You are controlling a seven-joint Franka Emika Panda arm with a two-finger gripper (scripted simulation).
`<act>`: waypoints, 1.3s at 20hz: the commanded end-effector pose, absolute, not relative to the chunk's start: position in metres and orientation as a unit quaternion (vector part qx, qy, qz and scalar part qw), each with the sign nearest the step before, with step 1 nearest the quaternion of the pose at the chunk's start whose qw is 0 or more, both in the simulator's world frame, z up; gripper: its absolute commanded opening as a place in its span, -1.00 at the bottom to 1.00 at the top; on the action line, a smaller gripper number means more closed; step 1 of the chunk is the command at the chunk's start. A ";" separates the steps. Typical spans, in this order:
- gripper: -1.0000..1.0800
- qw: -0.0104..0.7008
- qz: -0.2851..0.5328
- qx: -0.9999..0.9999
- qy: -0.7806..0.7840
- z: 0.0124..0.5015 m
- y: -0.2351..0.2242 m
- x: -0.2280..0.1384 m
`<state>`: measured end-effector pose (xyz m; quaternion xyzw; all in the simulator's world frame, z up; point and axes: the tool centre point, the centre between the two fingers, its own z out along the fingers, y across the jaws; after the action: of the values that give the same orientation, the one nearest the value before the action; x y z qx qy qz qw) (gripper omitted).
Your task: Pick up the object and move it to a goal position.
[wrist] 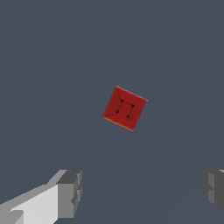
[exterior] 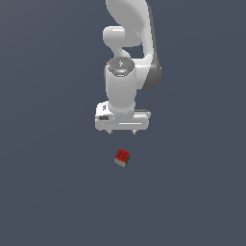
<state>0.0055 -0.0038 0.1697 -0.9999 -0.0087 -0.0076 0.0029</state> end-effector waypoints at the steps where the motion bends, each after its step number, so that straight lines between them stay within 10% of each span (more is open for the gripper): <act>1: 0.92 0.003 -0.008 -1.000 -0.009 0.170 -0.004 0.005; 26: 0.92 0.003 -0.023 -0.995 -0.098 0.174 0.024 0.022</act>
<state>0.0207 0.0246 0.1758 -0.9959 -0.0872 -0.0239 0.0035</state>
